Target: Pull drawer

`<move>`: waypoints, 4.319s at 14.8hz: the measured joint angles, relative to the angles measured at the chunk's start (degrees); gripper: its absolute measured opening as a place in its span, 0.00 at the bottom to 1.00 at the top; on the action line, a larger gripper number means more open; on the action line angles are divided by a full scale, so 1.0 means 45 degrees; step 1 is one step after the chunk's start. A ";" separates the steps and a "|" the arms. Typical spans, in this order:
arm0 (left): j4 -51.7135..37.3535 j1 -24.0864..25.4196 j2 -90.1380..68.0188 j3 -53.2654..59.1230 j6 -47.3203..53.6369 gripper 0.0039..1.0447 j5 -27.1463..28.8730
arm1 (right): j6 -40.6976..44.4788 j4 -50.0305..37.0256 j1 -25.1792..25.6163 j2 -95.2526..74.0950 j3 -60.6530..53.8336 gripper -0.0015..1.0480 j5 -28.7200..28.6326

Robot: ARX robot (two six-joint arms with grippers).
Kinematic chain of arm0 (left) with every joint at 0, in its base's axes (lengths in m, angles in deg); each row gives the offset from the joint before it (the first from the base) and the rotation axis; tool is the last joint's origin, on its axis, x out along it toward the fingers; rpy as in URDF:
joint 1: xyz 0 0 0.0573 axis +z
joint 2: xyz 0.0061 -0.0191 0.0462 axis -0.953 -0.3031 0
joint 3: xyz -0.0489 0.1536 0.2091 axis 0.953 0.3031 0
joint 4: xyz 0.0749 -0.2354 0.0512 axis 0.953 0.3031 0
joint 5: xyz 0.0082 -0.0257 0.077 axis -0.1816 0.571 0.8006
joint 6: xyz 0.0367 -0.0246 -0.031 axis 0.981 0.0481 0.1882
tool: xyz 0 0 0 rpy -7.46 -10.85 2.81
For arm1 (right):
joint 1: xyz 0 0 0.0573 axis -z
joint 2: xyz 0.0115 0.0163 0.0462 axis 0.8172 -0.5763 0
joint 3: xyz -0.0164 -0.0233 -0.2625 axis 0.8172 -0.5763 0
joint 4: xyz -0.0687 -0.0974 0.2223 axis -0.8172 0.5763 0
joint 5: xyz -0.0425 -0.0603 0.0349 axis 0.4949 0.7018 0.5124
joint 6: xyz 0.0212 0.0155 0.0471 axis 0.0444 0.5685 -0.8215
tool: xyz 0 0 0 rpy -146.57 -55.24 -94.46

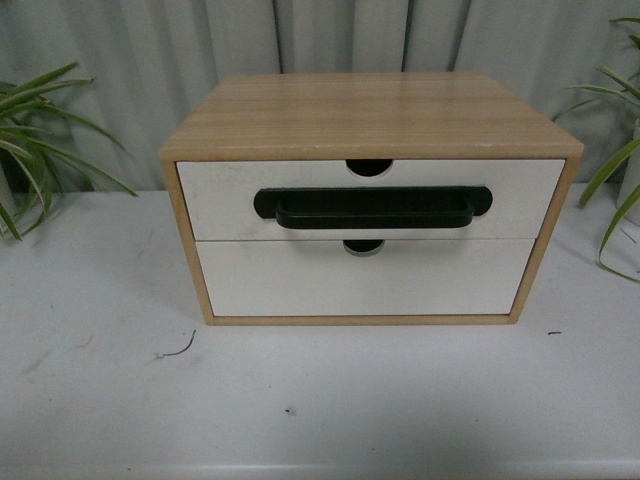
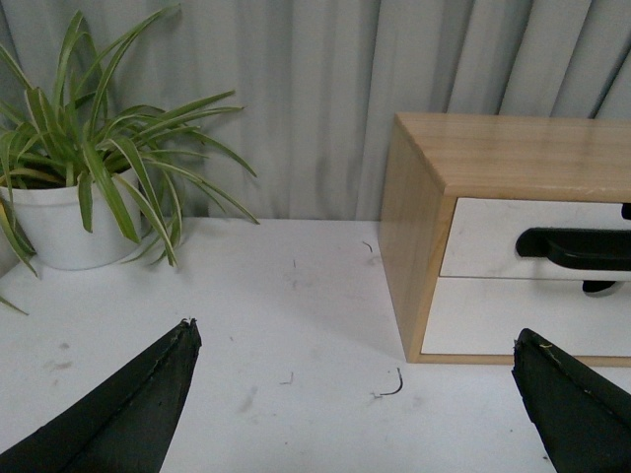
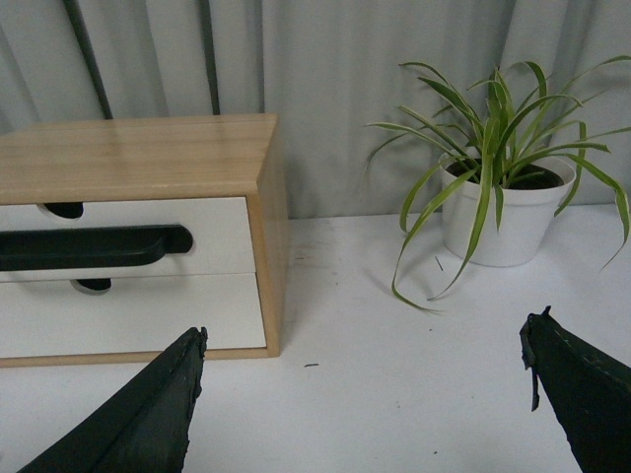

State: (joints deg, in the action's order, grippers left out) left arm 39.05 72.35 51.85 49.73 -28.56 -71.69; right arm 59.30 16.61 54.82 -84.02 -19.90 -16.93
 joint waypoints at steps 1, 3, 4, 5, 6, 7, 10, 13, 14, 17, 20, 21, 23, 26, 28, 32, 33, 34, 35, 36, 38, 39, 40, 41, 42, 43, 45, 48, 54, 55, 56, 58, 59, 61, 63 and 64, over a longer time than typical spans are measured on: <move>0.0000 0.0000 0.0000 0.0000 0.0000 0.94 0.0000 | 0.0000 0.0000 0.0000 0.0000 0.0000 0.94 0.0000; 0.0000 0.0000 0.0000 0.0000 0.0000 0.94 0.0000 | 0.0005 0.0000 0.0000 0.0000 0.0000 0.94 0.0000; 0.0000 0.0000 0.0000 0.0000 0.0000 0.94 0.0000 | 0.0000 0.0005 0.0000 0.0000 0.0000 0.94 0.0000; 0.0000 0.0000 0.0000 0.0000 0.0000 0.94 0.0000 | 0.0000 0.0000 0.0000 0.0000 0.0000 0.94 0.0000; 0.0000 0.0000 0.0000 0.0000 0.0000 0.94 0.0005 | 0.0005 0.0005 0.0000 0.0000 0.0000 0.94 0.0000; 0.0000 0.0000 0.0000 0.0000 0.0000 0.94 0.0000 | 0.0000 0.0000 0.0000 0.0000 0.0000 0.94 0.0000; 0.0000 0.0000 0.0000 0.0000 0.0000 0.94 0.0000 | 0.0005 0.0000 0.0000 0.0000 0.0000 0.94 0.0000; 0.0000 0.0000 0.0000 0.0000 0.0000 0.94 0.0000 | 0.0000 0.0005 0.0000 0.0000 0.0000 0.94 0.0000; 0.0000 0.0000 0.0000 0.0000 0.0000 0.94 0.0000 | -0.0141 0.0573 -0.0024 -0.0117 0.0131 0.94 0.0078; 0.3177 -0.1073 -0.4503 -0.2370 -0.3327 0.94 0.4143 | -0.0554 -0.1987 -0.0321 -0.4760 0.1209 0.94 0.0185; -0.0685 0.0165 -0.8932 -0.3910 -0.3478 0.94 0.2463 | 0.0719 -0.6994 -0.0345 -1.1016 0.3366 0.94 -0.0180; -0.1632 0.0146 -1.0550 -0.4673 -0.3366 0.94 0.2045 | 0.1059 -0.7825 -0.0534 -1.2638 0.4376 0.94 -0.0272; -0.2851 -0.0447 -1.3648 -0.6756 -0.2827 0.94 0.1923 | 0.1923 -0.8233 -0.1054 -1.5465 0.6819 0.94 -0.0282; -0.3298 -0.1515 -1.6427 -0.9452 -0.2395 0.94 0.1875 | 0.2569 -0.7509 -0.1477 -1.7855 0.9738 0.94 -0.0311; -0.3128 -0.2132 -1.7272 -1.0282 -0.1715 0.94 0.1098 | 0.3638 -0.7412 -0.1855 -1.8292 1.0705 0.94 -0.1010; -0.0398 -0.3546 -1.8549 -1.2473 0.3215 0.94 -0.2783 | 0.9656 -0.5328 -0.2210 -1.9404 1.1594 0.94 -0.4206; 0.0952 -0.3740 -1.8933 -1.3435 0.4847 0.94 -0.3453 | 1.1395 -0.4541 -0.2074 -1.9637 1.1968 0.94 -0.4877; 0.2142 -0.3847 -1.9297 -1.4188 0.6193 0.94 -0.3847 | 1.3172 -0.3759 -0.1938 -1.9832 1.2293 0.94 -0.5314; 0.3614 -0.4027 -1.9744 -1.5004 0.7679 0.94 -0.4182 | 1.5072 -0.2589 -0.1802 -1.9963 1.2570 0.94 -0.5867; 0.5498 -0.4187 -2.0264 -1.5936 0.9156 0.94 -0.4425 | 1.7257 -0.1438 -0.1719 -2.0138 1.2740 0.94 -0.6241; 0.7242 -0.4639 -2.1017 -1.7014 1.0632 0.94 -0.4371 | 2.0050 0.0384 -0.1758 -2.0448 1.2983 0.94 -0.6382; 0.7310 -0.4911 -2.1551 -1.7437 1.1171 0.94 -0.4260 | 2.0910 0.1137 -0.1860 -2.0609 1.3100 0.94 -0.6489; 0.7320 -0.5100 -2.1935 -1.7641 1.1341 0.94 -0.4192 | 2.1362 0.1554 -0.1972 -2.0686 1.3168 0.94 -0.6499; 0.7223 -0.5285 -2.2284 -1.7728 1.1472 0.94 -0.4056 | 2.1575 0.1836 -0.2103 -2.0769 1.3231 0.94 -0.6475; 0.7145 -0.5459 -2.2571 -1.7767 1.1536 0.94 -0.4046 | 2.1614 0.1807 -0.2210 -2.0861 1.3231 0.94 -0.6455; 0.6902 -0.5673 -2.2916 -1.7855 1.1531 0.94 -0.3963 | 2.1391 0.1885 -0.2356 -2.1056 1.3260 0.94 -0.6343; 0.6261 -0.5775 -2.3372 -1.7971 1.1366 0.94 -0.3900 | 2.0648 0.2628 -0.2346 -2.1527 1.3381 0.94 -0.6149; 0.6154 -0.5678 -2.3732 -1.8015 1.1132 0.94 -0.3813 | 2.0274 0.2696 -0.2351 -2.1974 1.3998 0.94 -0.5877; 0.5547 -0.5265 -2.4077 -1.7840 1.1098 0.94 -0.3449 | 2.0225 0.2803 -0.2594 -2.2828 1.4256 0.94 -0.5396; 0.5498 -0.5187 -2.4130 -1.7787 1.1103 0.94 -0.3439 | 2.0225 0.2594 -0.2594 -2.2862 1.4256 0.94 -0.5396; 0.5440 -0.5119 -2.4169 -1.7719 1.1147 0.94 -0.3463 | 2.0220 0.2467 -0.2603 -2.2945 1.4265 0.94 -0.5391; 0.5285 -0.5076 -2.4213 -1.7626 1.1142 0.94 -0.3439 | 2.0176 0.2346 -0.2623 -2.3222 1.4333 0.94 -0.5387; 0.5251 -0.5056 -2.4324 -1.7607 1.1137 0.94 -0.3449 | 2.0133 0.2331 -0.2681 -2.3387 1.4348 0.94 -0.5367; 0.5110 -0.5032 -2.4489 -1.7510 1.1181 0.94 -0.3424 | 2.0031 0.2327 -0.2759 -2.3513 1.4353 0.94 -0.5367; 0.5095 -0.5027 -2.4489 -1.7461 1.1196 0.94 -0.3507 | 2.0011 0.2210 -0.2846 -2.3596 1.4348 0.94 -0.5362; 0.5119 -0.5022 -2.4489 -1.7437 1.1215 0.94 -0.3555 | 2.0006 0.2137 -0.2837 -2.3664 1.4304 0.94 -0.5333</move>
State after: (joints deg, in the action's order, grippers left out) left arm 62.09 49.75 -58.36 -28.74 21.91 -87.69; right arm 149.32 26.22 42.05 -190.51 44.47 -40.93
